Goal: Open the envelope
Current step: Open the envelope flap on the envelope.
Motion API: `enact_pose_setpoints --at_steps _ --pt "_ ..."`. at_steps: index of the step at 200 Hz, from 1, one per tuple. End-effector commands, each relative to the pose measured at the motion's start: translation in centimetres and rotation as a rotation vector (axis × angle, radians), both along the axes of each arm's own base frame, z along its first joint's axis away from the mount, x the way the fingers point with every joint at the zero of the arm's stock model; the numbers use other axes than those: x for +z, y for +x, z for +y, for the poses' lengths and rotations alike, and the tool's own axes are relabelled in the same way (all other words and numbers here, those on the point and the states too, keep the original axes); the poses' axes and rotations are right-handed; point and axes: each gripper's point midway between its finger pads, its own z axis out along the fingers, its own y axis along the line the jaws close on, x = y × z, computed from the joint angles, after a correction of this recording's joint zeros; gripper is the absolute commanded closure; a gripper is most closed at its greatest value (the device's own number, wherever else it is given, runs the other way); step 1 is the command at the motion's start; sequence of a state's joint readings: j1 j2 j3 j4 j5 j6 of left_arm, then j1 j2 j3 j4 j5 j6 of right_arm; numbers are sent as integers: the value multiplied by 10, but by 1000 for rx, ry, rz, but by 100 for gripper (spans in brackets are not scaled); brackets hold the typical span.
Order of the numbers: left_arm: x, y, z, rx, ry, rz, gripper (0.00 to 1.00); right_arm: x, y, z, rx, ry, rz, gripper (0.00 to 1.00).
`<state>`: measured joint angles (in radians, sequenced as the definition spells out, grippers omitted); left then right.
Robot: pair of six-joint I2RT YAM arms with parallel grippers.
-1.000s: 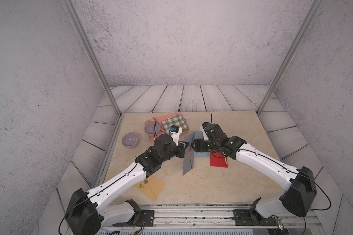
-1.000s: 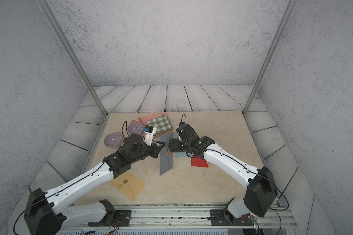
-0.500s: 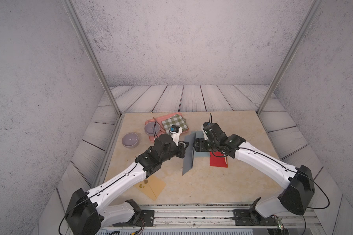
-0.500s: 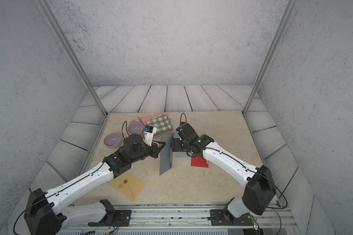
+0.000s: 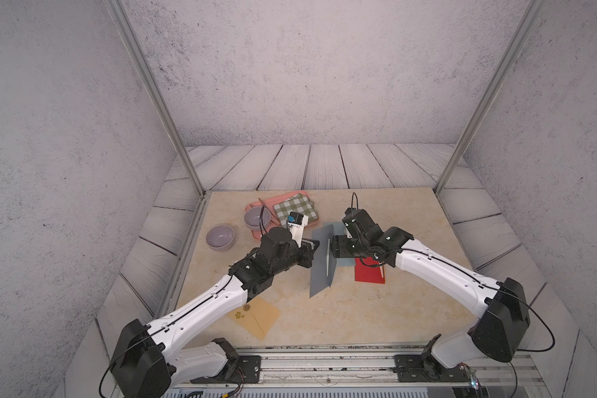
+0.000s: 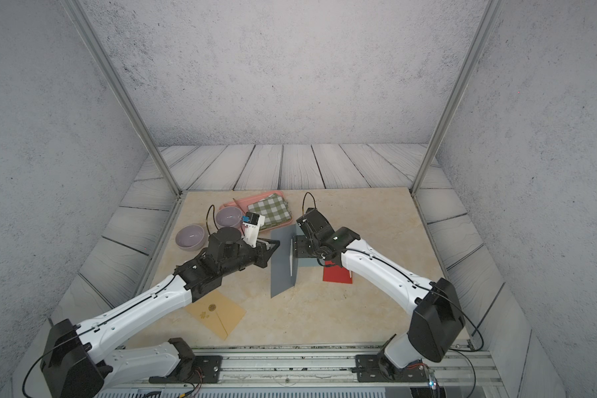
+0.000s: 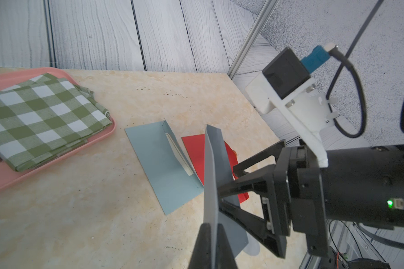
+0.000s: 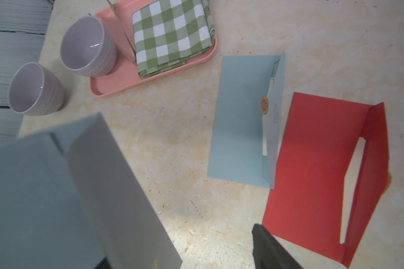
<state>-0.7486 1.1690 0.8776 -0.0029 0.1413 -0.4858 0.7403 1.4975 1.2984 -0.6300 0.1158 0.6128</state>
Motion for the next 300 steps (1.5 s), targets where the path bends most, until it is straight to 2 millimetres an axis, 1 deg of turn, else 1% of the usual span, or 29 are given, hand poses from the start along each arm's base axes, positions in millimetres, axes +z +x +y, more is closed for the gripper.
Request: enact_pose_setpoints --at_steps 1,32,41,49,55,67,79,91,109,118,135,173,180,199,215,226,244,274,300 --pt "4 0 7 29 3 -33 100 3 2 -13 -10 -46 -38 23" --pt "1 2 13 54 -2 4 100 0 -3 -10 29 17 -30 21" --pt "1 4 15 59 -20 30 100 3 -4 -8 53 41 -49 21" --pt "0 5 18 66 -45 61 100 9 -9 -2 109 75 -76 21" --pt "0 8 23 76 -71 85 100 11 -13 0 133 94 -92 20" --pt "-1 14 31 98 -150 149 100 20 -16 2 154 147 -144 19" --pt "-1 23 43 133 -257 204 100 21 -22 4 188 186 -177 17" --pt "0 32 56 172 -384 260 100 21 -27 5 210 210 -199 14" --pt "8 43 70 203 -541 302 100 15 -31 3 230 212 -211 14" --pt "11 46 71 198 -589 324 100 11 -33 4 251 201 -202 15" --pt "16 47 69 176 -619 350 100 11 -40 13 322 206 -179 19" --pt "15 46 64 147 -631 387 100 12 -36 27 359 234 -160 24" --pt "15 45 63 139 -632 389 100 11 -35 28 357 230 -158 27" --pt "15 44 61 125 -635 397 100 9 -30 29 345 216 -152 30" --pt "16 43 59 115 -637 398 100 7 -27 30 341 210 -141 38" --pt "17 43 59 113 -636 394 100 6 -26 32 339 214 -133 41" --pt "17 42 59 108 -635 393 100 7 -26 32 328 224 -130 48" --pt "18 41 59 107 -632 389 100 10 -28 30 321 246 -141 54" --pt "14 42 61 119 -627 396 100 13 -28 25 309 270 -150 59"
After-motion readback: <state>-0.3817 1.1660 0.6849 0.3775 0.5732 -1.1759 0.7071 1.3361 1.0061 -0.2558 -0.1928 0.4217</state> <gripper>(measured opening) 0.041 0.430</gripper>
